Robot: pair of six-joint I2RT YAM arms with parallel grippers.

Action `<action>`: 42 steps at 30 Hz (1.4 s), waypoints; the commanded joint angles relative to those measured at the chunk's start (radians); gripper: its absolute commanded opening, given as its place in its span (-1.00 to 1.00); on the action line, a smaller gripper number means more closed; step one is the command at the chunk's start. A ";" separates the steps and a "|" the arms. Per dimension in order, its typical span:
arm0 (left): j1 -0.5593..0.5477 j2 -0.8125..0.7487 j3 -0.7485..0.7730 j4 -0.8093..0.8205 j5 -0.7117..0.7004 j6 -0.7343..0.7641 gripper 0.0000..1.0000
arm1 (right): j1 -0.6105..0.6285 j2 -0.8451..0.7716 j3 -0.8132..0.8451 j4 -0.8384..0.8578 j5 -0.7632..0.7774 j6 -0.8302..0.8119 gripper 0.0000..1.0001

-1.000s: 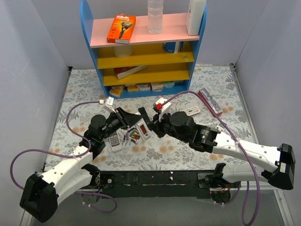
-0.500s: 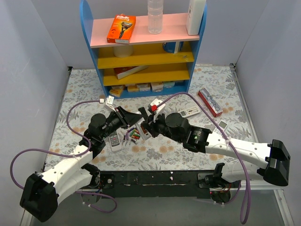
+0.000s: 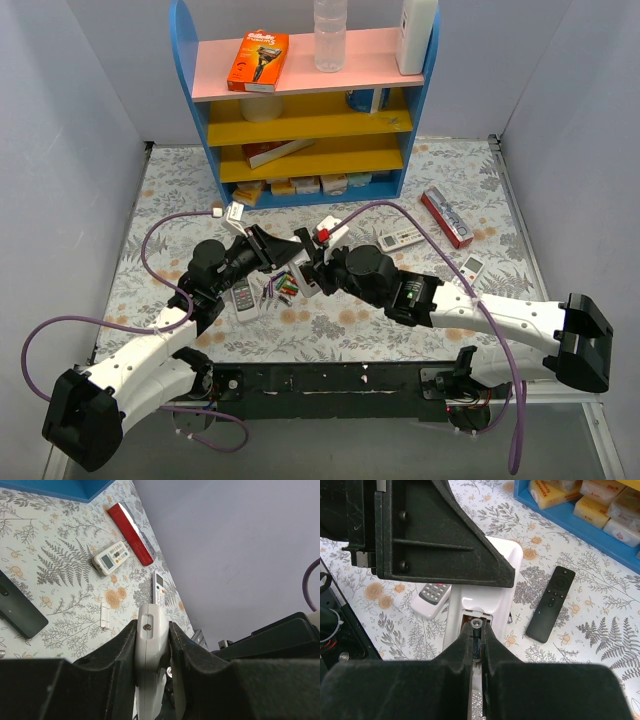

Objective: Load the batteries into the remote control
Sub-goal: Load the battery into the remote control.

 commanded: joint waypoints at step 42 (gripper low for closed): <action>0.002 0.002 0.026 0.005 0.012 0.068 -1.00 | 0.003 0.063 -0.083 0.041 0.105 0.102 -0.42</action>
